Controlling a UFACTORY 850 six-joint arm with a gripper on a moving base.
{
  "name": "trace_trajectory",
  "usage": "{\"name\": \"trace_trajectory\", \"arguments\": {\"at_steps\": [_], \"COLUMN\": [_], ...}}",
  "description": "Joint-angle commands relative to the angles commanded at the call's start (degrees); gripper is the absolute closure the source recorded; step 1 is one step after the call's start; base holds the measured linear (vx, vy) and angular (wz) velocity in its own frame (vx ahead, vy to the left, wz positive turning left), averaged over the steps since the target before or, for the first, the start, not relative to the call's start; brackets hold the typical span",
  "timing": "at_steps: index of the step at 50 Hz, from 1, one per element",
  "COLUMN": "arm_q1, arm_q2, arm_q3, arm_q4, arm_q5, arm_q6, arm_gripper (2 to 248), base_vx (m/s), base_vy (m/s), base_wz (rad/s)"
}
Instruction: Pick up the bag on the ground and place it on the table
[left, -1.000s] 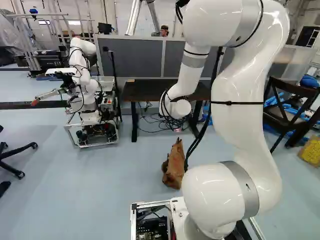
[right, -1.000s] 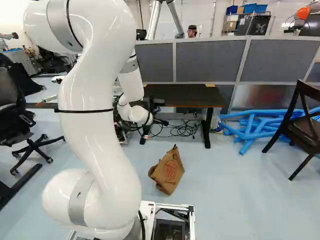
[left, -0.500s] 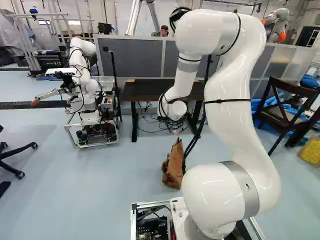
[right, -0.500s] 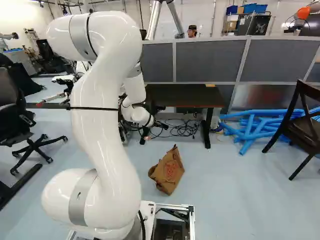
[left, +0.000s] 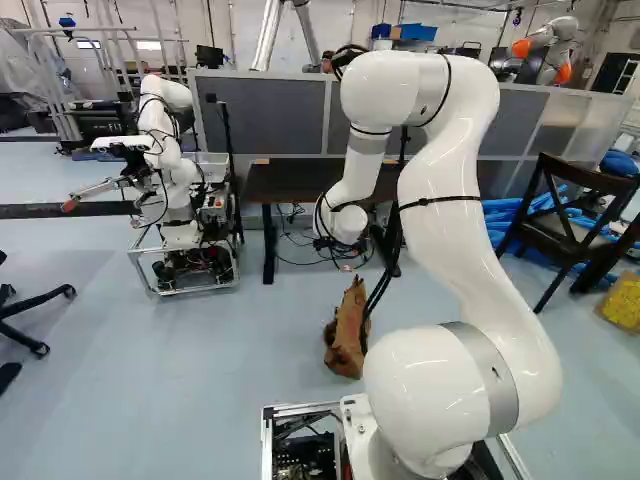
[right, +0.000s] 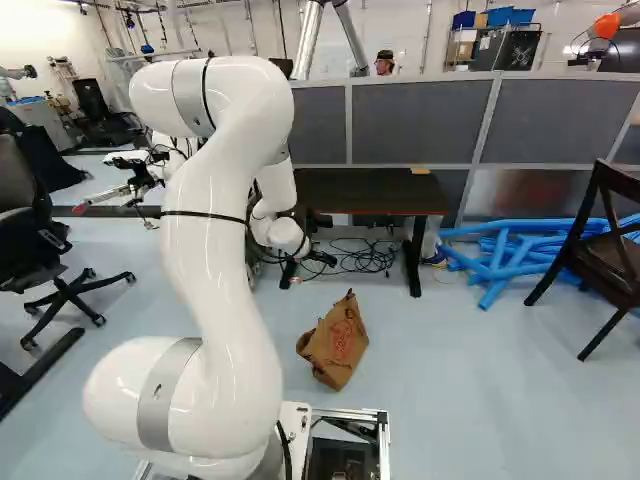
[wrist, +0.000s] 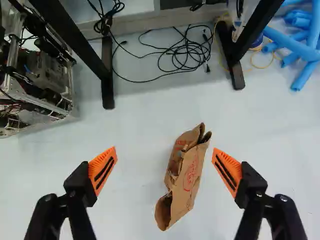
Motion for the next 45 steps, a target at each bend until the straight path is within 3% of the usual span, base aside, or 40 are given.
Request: {"name": "trace_trajectory", "arguments": {"at_steps": [45], "arm_q1": [-0.3], "arm_q2": [-9.4], "arm_q3": [-5.6], "arm_q4": [1.0], "arm_q5": [-4.9], "arm_q6": [0.0], "arm_gripper": [3], "base_vx": [0.0], "base_vy": [0.0], "base_wz": [0.0]}}
